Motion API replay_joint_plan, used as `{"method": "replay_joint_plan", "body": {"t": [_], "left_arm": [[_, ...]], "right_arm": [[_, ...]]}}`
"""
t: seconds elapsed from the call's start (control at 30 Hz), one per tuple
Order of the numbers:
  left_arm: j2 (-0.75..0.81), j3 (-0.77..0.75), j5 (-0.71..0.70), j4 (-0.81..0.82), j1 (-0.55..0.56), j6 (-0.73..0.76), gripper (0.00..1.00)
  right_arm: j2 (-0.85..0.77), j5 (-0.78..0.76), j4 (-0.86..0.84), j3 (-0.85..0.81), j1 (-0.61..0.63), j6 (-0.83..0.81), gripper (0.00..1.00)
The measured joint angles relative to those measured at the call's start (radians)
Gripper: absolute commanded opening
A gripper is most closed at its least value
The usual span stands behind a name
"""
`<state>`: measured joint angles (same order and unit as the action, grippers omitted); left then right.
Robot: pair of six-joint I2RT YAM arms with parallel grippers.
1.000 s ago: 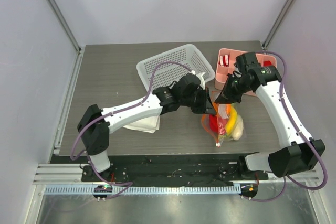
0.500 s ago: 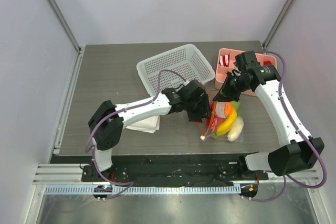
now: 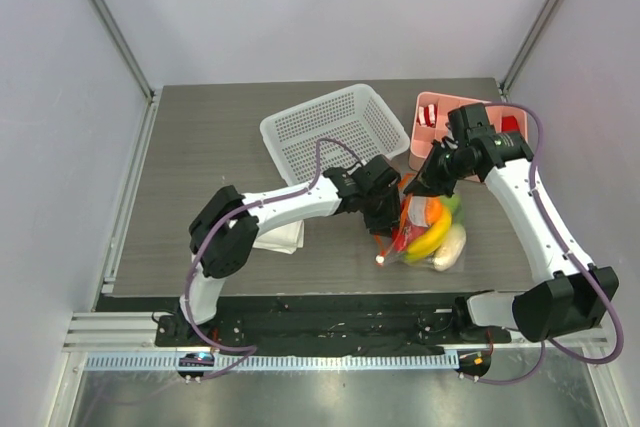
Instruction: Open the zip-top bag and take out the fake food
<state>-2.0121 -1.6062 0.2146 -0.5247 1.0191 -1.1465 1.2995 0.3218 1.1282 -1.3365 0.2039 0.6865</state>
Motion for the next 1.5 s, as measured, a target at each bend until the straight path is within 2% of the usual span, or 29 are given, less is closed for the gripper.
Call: {"method": "replay_joint_plan", "body": {"t": [0.1, 0.17, 0.37, 0.57, 0.77, 0.87, 1.17, 1.27, 1.4, 1.5], "left_arm": [[-0.014, 0.0, 0.014, 0.019, 0.0, 0.002, 0.24], [-0.016, 0.0, 0.015, 0.031, 0.0, 0.008, 0.13], [-0.011, 0.0, 0.02, 0.048, -0.008, 0.05, 0.0], [0.043, -0.002, 0.069, 0.005, -0.021, 0.14, 0.0], [0.083, -0.073, 0.169, -0.087, -0.04, 0.277, 0.0], [0.142, -0.049, 0.217, -0.113, -0.057, 0.319, 0.0], [0.34, -0.017, 0.222, -0.206, -0.125, 0.459, 0.0], [0.351, 0.01, 0.178, -0.165, -0.124, 0.442, 0.0], [0.42, 0.191, 0.061, 0.031, -0.13, 0.388, 0.0], [0.419, 0.214, -0.001, 0.133, -0.174, 0.346, 0.0]], "right_arm": [[-0.018, -0.001, -0.012, 0.024, 0.0, 0.001, 0.01], [-0.029, 0.0, -0.015, 0.037, 0.0, 0.001, 0.01], [-0.057, -0.024, -0.018, 0.063, 0.0, -0.008, 0.01], [-0.069, -0.105, -0.024, 0.063, 0.0, -0.098, 0.01], [-0.076, -0.166, -0.035, 0.064, 0.0, -0.169, 0.01], [-0.077, -0.187, -0.041, 0.067, 0.0, -0.188, 0.01], [-0.077, -0.189, -0.039, 0.073, 0.005, -0.205, 0.01], [-0.077, -0.178, -0.04, 0.073, 0.004, -0.2, 0.01], [-0.077, -0.158, -0.04, 0.073, 0.003, -0.174, 0.01], [-0.076, -0.127, -0.043, 0.073, 0.003, -0.145, 0.01]]}}
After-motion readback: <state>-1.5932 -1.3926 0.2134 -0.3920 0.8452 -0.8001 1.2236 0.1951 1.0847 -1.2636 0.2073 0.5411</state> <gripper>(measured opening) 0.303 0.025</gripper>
